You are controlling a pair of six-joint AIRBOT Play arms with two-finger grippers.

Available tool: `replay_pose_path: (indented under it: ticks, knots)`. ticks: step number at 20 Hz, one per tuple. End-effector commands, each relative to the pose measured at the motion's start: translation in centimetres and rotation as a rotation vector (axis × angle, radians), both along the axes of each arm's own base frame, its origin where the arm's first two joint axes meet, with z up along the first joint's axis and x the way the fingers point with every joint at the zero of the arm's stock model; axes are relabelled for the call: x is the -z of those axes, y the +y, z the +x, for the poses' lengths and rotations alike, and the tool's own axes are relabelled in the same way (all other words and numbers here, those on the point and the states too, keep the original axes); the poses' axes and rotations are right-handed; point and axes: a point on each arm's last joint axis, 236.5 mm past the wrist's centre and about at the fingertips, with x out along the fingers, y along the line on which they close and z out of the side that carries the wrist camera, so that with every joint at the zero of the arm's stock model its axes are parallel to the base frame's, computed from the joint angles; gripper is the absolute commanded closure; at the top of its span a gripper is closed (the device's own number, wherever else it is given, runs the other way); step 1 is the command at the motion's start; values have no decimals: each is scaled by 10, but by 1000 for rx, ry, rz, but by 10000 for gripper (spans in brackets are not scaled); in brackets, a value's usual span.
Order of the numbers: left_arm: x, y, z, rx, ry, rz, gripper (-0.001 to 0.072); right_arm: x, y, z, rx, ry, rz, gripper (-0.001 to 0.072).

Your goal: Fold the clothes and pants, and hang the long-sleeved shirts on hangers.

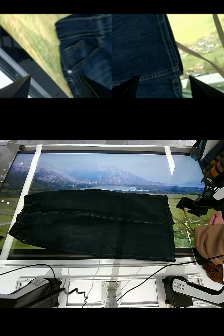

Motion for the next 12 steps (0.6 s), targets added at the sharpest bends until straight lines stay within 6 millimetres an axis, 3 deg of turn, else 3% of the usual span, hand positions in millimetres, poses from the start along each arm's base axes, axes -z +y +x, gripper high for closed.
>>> replay_pose_path:
  ticks: [1,6,9,12]
  knots:
    - [36,-6,5,-53,-78,-38,8,0,2,0,3,3,8,25]
    - [35,-8,56,-24,-319,-109,8,1,4,-4,2,20,17,26]
    - [47,-19,70,61,-333,-106,10,1,8,-7,3,30,38,26]
    - [62,-39,84,157,-314,-112,10,-7,25,-2,6,-1,111,27]
